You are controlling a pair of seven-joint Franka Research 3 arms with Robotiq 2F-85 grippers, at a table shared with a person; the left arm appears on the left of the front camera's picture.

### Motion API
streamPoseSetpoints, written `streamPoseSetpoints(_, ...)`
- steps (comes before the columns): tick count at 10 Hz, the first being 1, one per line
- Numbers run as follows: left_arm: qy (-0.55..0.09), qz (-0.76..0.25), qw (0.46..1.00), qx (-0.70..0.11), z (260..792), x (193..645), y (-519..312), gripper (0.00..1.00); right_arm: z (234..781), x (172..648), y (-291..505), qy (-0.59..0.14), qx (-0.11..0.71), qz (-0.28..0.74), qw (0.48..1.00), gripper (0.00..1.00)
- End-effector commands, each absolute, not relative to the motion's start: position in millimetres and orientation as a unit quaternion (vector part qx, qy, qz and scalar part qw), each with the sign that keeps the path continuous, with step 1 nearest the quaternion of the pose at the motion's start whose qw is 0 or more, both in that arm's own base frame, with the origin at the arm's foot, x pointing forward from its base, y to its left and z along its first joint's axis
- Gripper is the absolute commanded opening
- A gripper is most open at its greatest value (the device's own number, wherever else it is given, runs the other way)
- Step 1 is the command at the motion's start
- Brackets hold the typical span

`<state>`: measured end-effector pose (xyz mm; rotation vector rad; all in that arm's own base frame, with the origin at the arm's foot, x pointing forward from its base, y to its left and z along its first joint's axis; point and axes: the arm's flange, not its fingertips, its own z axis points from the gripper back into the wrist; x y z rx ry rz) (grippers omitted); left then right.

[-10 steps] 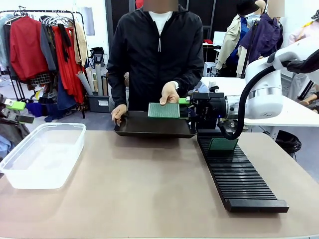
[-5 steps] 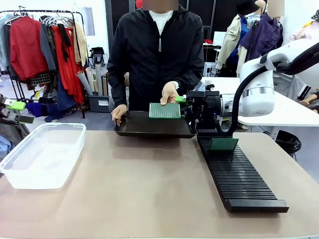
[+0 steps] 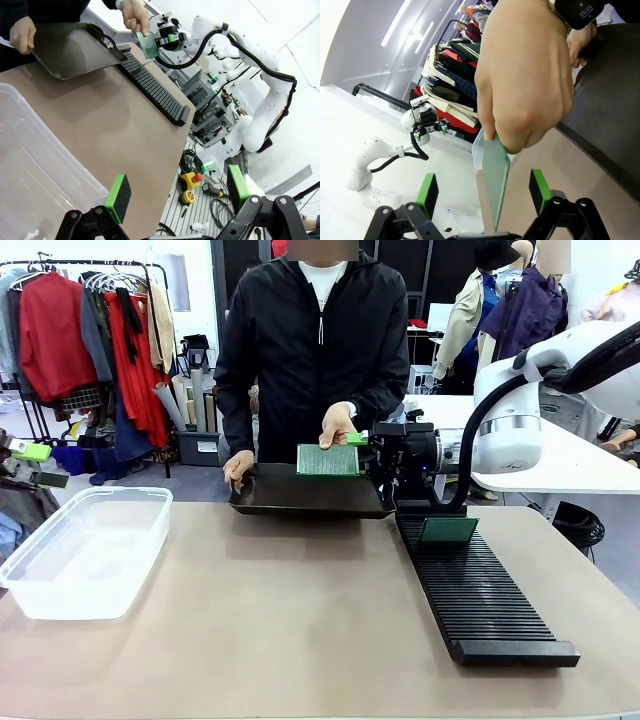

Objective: Sort PCBs into racks and boxes based on the side picked up.
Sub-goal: Pick up the Blank PCB handed by the Human.

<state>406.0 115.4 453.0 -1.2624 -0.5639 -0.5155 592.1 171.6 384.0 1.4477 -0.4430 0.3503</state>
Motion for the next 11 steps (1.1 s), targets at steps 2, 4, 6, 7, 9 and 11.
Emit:
streamPoseSetpoints(2, -0.259, -0.236, 0.739, -0.576, 455, 406, 116, 1.00, 385, 601, 178, -0.207, 0.658, 0.170, 0.704, 0.76)
streamPoseSetpoints(4, -0.259, -0.236, 0.739, -0.576, 455, 406, 116, 1.00, 386, 603, 178, -0.207, 0.658, 0.170, 0.704, 0.58)
streamPoseSetpoints(6, -0.259, -0.236, 0.739, -0.576, 455, 406, 116, 1.00, 386, 604, 178, -0.206, 0.657, 0.170, 0.705, 0.35)
streamPoseSetpoints(7, -0.259, -0.236, 0.739, -0.576, 455, 406, 116, 1.00, 386, 605, 178, -0.206, 0.657, 0.168, 0.706, 0.20)
streamPoseSetpoints(9, -0.259, -0.236, 0.739, -0.576, 455, 406, 116, 1.00, 384, 609, 179, -0.208, 0.657, 0.157, 0.707, 0.00)
streamPoseSetpoints(11, -0.259, -0.236, 0.739, -0.576, 455, 406, 116, 1.00, 381, 612, 180, -0.207, 0.657, 0.150, 0.709, 0.00)
